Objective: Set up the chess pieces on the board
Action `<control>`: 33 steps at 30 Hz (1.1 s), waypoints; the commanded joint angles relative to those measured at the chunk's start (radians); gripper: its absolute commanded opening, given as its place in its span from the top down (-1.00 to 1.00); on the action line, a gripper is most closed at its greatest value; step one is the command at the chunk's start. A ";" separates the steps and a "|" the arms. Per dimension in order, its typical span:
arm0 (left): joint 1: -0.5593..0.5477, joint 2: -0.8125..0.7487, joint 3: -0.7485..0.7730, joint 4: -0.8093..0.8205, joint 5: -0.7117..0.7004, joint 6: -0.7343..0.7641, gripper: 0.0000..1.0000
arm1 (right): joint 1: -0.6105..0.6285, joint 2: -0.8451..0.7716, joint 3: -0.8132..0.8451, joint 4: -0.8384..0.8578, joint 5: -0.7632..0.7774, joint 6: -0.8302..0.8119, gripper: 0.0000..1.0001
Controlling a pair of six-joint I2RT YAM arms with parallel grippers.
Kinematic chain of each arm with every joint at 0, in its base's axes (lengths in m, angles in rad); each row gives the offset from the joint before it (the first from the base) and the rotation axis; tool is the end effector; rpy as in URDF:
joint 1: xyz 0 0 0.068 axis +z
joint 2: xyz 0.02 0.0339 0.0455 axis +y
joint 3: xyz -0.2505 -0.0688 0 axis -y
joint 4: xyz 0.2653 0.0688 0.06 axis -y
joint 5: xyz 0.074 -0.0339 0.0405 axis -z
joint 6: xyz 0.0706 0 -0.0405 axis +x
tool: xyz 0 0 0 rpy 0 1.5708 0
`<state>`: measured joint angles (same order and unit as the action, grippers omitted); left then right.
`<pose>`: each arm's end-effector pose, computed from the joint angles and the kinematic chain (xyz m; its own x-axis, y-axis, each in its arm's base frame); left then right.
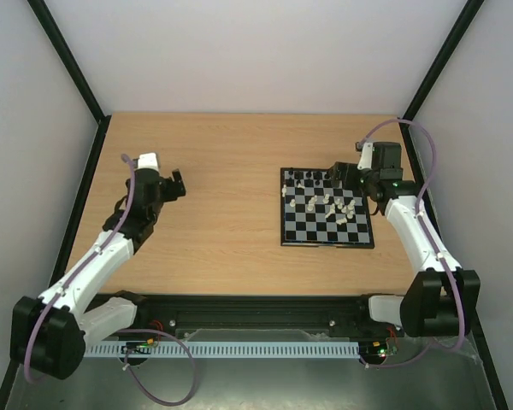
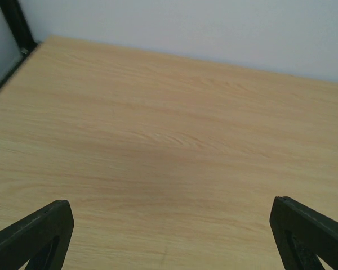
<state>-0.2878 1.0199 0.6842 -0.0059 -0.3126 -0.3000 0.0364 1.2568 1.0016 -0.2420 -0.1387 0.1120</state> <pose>0.2863 -0.0621 0.2489 -0.3046 -0.2031 -0.9306 -0.1023 0.9783 -0.1800 0.3404 0.0222 0.2742 -0.4913 0.0929 -0.8660 -0.1032 0.9811 0.1638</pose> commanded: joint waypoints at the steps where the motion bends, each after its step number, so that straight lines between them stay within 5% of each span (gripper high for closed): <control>1: -0.072 0.086 0.033 0.010 0.070 -0.040 -0.97 | -0.013 0.050 0.000 -0.061 -0.098 -0.048 -0.96; 9: -0.322 0.271 0.168 -0.048 -0.090 -0.127 -0.99 | -0.212 0.203 0.096 -0.164 -0.236 -0.128 -0.98; 13: -0.360 0.444 0.290 -0.129 -0.061 -0.135 -0.98 | -0.320 0.339 0.203 -0.277 -0.246 -0.212 -0.78; 18: -0.368 0.519 0.284 -0.011 0.175 -0.252 -0.54 | -0.407 0.443 0.254 -0.323 -0.236 -0.257 -0.57; 24: -0.370 0.630 0.240 0.204 0.501 -0.436 -0.32 | -0.426 0.536 0.243 -0.356 -0.200 -0.301 -0.20; 33: -0.390 0.798 0.255 0.344 0.640 -0.565 -0.14 | -0.426 0.645 0.239 -0.387 -0.206 -0.325 0.16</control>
<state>-0.6655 1.7836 0.9318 0.2363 0.2333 -0.7872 -0.3866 1.8717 1.2316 -0.5560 -0.3325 -0.1932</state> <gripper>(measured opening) 0.577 0.448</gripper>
